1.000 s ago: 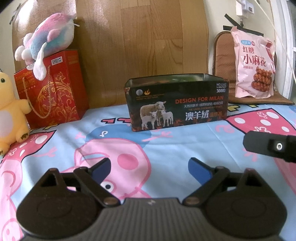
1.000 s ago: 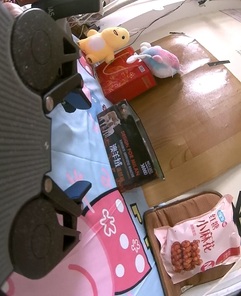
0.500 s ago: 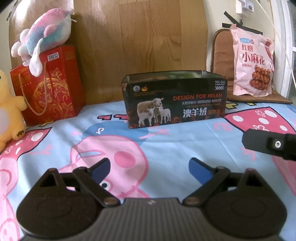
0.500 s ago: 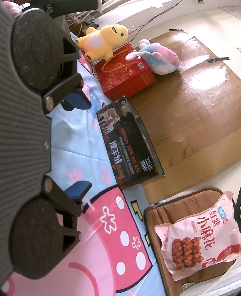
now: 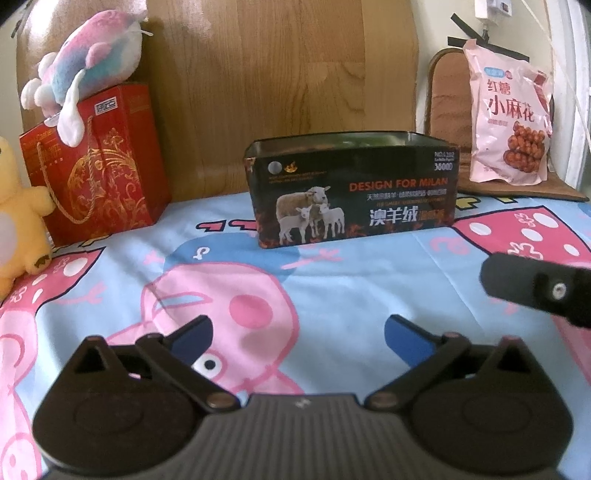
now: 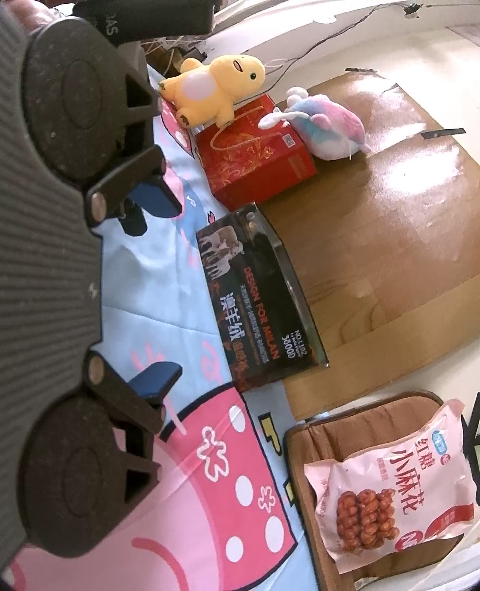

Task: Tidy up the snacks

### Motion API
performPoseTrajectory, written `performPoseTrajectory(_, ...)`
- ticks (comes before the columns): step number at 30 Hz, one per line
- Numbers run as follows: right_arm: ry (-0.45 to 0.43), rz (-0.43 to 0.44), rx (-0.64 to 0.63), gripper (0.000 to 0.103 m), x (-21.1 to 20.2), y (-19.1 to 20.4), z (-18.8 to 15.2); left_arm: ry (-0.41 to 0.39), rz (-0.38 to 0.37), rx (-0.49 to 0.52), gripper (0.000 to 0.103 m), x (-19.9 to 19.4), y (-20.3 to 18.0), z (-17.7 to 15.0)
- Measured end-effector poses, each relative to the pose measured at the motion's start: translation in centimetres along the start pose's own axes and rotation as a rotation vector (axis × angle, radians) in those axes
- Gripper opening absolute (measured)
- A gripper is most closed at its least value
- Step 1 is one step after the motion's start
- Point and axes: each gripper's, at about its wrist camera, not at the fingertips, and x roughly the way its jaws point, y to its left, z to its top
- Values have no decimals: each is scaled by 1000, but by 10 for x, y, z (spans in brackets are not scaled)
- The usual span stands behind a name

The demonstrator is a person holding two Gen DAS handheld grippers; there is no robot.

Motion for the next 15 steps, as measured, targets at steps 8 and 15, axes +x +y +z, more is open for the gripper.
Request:
performPoseTrajectory(8,-55,-18,24,97,-6,-1,0,-71,2,-45,103,-13,9,-1)
performPoseTrajectory(15,25,-43,68,97,-1,-7,8,-71,-19,-81,103,-32,17,5)
